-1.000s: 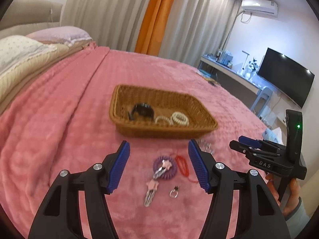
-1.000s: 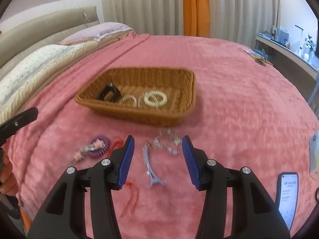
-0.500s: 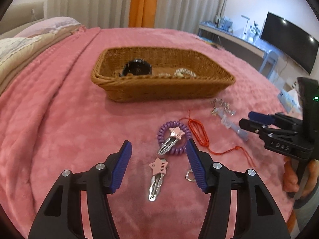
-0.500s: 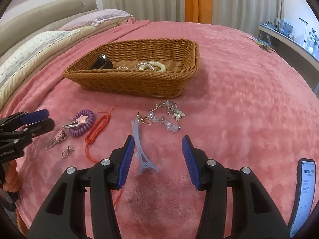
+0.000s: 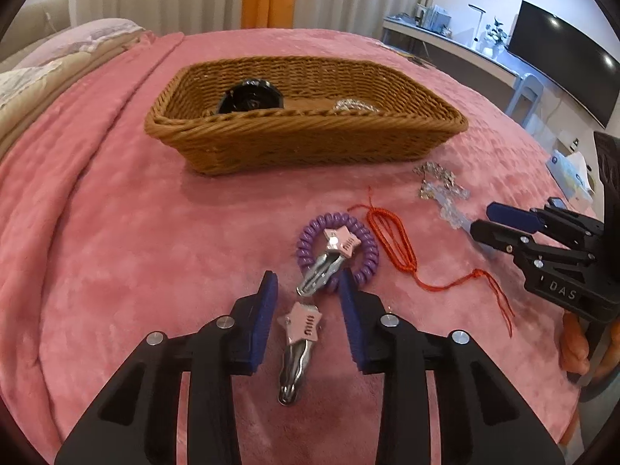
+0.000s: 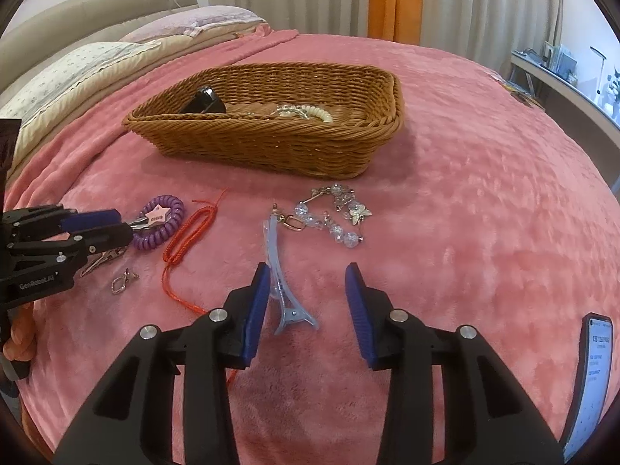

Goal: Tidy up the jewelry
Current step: 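Grasp the pink star hair clip with the left tool while the right tool grasps the blue clip, then place the blue clip in the basket with the right tool and release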

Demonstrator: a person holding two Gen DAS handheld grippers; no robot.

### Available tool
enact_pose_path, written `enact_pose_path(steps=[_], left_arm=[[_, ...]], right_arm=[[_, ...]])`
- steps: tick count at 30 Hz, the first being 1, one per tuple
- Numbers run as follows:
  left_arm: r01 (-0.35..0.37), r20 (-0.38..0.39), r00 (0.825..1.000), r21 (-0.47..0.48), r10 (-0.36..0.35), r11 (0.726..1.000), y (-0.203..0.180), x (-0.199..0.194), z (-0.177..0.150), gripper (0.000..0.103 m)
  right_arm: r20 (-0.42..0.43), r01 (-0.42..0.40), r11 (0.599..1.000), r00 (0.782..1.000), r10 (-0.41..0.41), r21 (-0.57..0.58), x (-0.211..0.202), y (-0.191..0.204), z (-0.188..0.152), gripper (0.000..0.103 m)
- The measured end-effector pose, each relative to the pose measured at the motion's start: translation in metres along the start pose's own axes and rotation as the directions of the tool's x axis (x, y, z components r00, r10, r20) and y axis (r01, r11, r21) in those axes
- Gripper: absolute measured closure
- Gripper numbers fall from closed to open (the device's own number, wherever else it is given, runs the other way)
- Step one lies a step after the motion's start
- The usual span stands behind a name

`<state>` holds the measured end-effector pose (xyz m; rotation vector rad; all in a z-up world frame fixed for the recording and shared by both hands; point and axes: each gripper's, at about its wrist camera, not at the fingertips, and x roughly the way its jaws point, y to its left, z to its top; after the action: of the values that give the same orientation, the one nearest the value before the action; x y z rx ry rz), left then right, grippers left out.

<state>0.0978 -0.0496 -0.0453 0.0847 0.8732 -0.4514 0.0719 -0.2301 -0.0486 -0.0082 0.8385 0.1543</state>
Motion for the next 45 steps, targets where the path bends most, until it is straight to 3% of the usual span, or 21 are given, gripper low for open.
enact_pose_path(steps=[8, 14, 20, 22, 24, 27, 36, 45], left_arm=[[0.073, 0.015, 0.997, 0.022, -0.073, 0.997, -0.009, -0.009, -0.006, 0.073], [0.042, 0.016, 0.999, 0.007, -0.042, 0.999, -0.002, -0.007, -0.001, 0.073], [0.056, -0.021, 0.998, 0.044, -0.056, 0.997, -0.009, 0.001, -0.001, 0.073], [0.044, -0.025, 0.999, 0.061, -0.042, 0.997, -0.013, 0.003, -0.001, 0.074], [0.039, -0.027, 0.999, 0.067, -0.037, 0.997, -0.015, 0.004, -0.001, 0.091], [0.033, -0.026, 0.999, 0.061, -0.031, 0.998, -0.014, 0.005, -0.002, 0.092], [0.051, 0.073, 0.996, 0.033, -0.053, 0.998, -0.011, -0.019, -0.003, 0.092], [0.13, 0.215, 0.968, 0.017, -0.131, 0.991, -0.014, -0.056, 0.005, 0.092]], right_arm=[[0.0, -0.011, 1.0, 1.0, 0.011, -0.001, 0.0, 0.0, -0.001, 0.068], [-0.004, -0.019, 1.0, 1.0, 0.019, -0.002, 0.002, 0.0, -0.002, 0.068], [-0.017, -0.017, 1.0, 1.0, 0.017, -0.017, 0.005, 0.003, -0.002, 0.068], [-0.02, -0.021, 0.999, 1.0, 0.021, -0.028, 0.006, 0.005, -0.003, 0.077], [-0.02, -0.026, 0.999, 0.999, 0.026, -0.044, 0.006, 0.008, -0.003, 0.084], [-0.015, -0.036, 0.997, 0.999, 0.035, -0.062, 0.004, 0.012, -0.004, 0.093], [0.062, -0.099, 0.994, 0.993, 0.102, -0.055, -0.014, 0.006, -0.006, 0.094], [0.113, -0.116, 0.992, 0.986, 0.12, -0.046, -0.029, 0.005, -0.002, 0.094]])
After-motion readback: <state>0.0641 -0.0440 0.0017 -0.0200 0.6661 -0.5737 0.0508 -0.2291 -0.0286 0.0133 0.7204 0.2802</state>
